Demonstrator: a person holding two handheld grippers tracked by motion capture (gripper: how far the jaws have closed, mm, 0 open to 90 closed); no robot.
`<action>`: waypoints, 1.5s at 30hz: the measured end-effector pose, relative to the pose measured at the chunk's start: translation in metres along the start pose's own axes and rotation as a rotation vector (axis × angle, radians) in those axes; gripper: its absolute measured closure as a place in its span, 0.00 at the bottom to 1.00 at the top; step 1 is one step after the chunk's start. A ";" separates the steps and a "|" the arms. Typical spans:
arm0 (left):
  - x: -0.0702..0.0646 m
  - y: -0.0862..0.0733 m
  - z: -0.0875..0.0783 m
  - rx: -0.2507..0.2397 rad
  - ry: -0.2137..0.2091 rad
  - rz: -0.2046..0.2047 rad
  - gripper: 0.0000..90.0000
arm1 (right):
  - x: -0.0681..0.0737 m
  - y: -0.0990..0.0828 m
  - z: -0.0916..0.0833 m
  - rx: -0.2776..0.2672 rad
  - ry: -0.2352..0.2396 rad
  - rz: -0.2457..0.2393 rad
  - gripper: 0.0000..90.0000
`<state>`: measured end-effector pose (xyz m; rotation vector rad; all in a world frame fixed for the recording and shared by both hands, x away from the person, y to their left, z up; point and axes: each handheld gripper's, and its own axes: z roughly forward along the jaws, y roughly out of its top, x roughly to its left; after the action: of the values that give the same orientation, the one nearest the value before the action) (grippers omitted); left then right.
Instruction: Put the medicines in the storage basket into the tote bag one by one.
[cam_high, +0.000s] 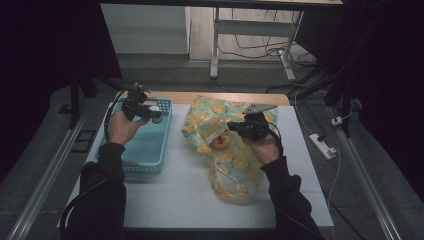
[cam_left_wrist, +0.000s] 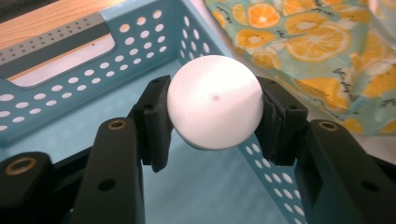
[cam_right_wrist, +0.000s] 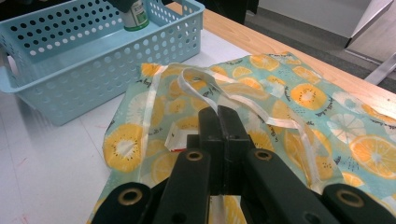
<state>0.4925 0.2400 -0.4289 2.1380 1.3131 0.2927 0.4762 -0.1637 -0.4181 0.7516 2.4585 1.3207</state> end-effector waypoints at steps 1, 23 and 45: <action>-0.001 -0.001 -0.001 -0.002 -0.007 0.000 0.56 | 0.000 0.000 0.000 -0.002 0.000 0.000 1.00; -0.036 -0.009 -0.028 -0.046 -0.090 0.081 0.56 | -0.001 0.000 -0.003 -0.007 -0.004 0.003 1.00; -0.106 0.001 -0.020 -0.046 -0.226 0.226 0.56 | 0.000 0.001 -0.002 -0.011 0.000 -0.002 1.00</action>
<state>0.4317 0.1553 -0.3996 2.2090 0.9318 0.1646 0.4754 -0.1646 -0.4161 0.7466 2.4499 1.3323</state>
